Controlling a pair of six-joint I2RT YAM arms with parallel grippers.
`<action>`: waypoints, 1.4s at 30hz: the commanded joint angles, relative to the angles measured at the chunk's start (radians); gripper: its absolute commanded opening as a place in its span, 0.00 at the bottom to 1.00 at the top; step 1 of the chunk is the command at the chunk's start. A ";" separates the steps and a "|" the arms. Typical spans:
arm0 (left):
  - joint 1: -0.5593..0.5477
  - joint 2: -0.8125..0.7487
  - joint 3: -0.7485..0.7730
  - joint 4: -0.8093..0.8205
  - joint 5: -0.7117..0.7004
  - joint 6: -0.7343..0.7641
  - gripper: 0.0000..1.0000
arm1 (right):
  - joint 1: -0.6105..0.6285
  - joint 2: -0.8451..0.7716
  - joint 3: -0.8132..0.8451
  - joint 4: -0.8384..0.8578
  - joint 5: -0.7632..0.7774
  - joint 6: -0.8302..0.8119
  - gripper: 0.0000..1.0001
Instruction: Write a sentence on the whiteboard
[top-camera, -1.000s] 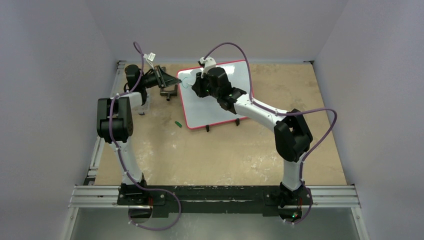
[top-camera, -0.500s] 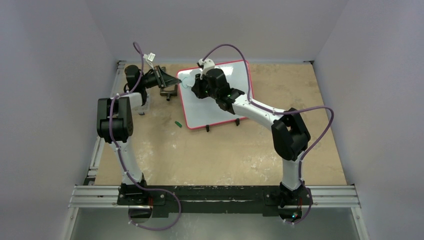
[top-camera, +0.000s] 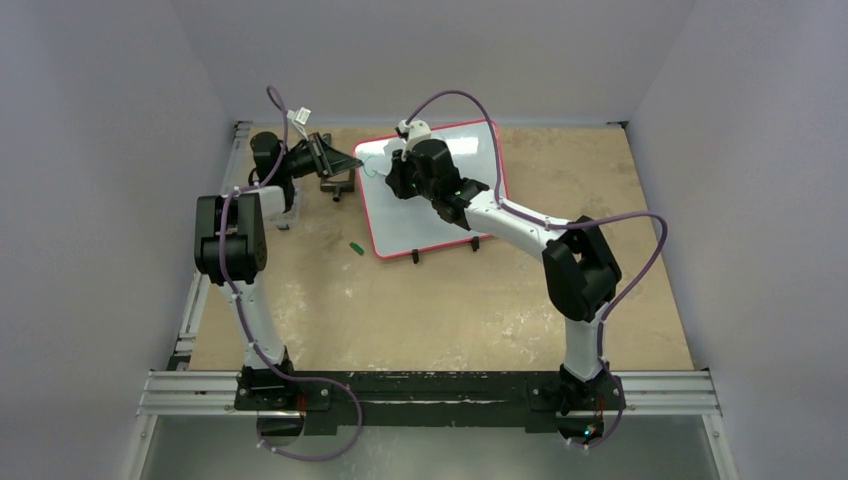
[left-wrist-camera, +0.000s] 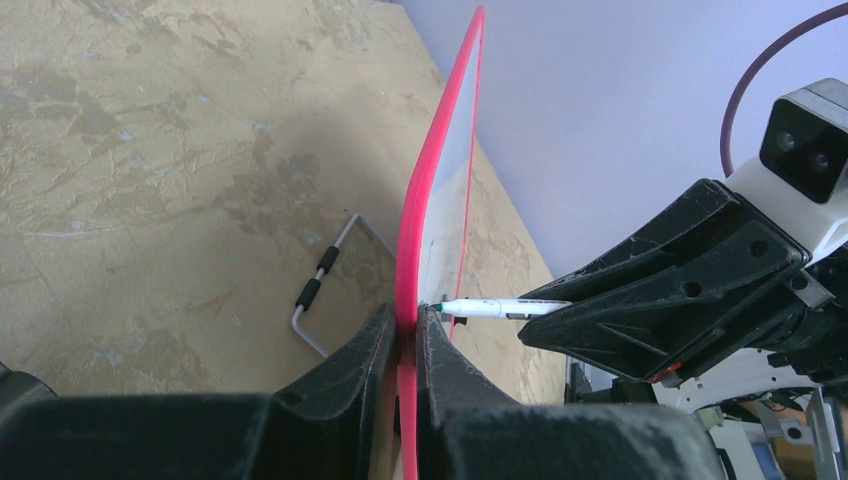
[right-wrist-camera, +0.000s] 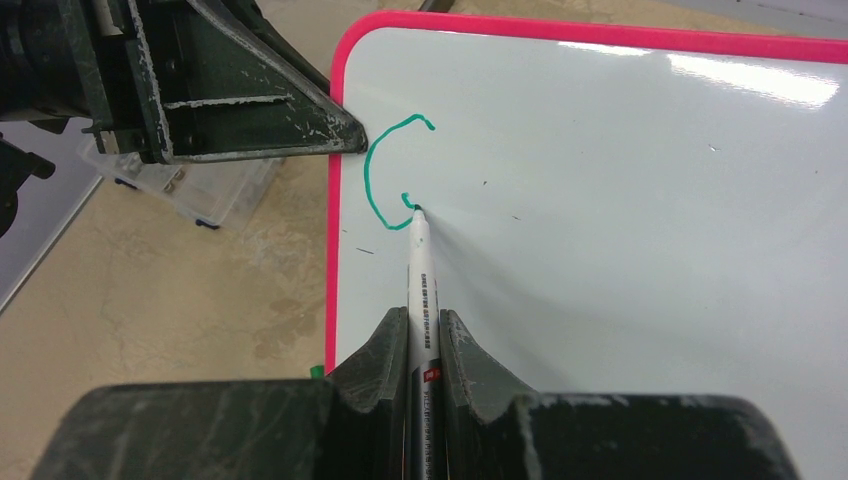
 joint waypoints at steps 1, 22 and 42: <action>0.009 -0.019 0.005 0.095 0.027 -0.011 0.00 | -0.015 -0.042 -0.014 -0.033 0.054 -0.012 0.00; 0.011 -0.022 0.001 0.092 0.020 -0.005 0.00 | -0.014 -0.143 -0.092 -0.038 -0.062 -0.024 0.00; 0.036 -0.119 -0.026 -0.111 -0.072 0.146 0.71 | -0.016 -0.435 -0.238 -0.030 -0.099 -0.035 0.00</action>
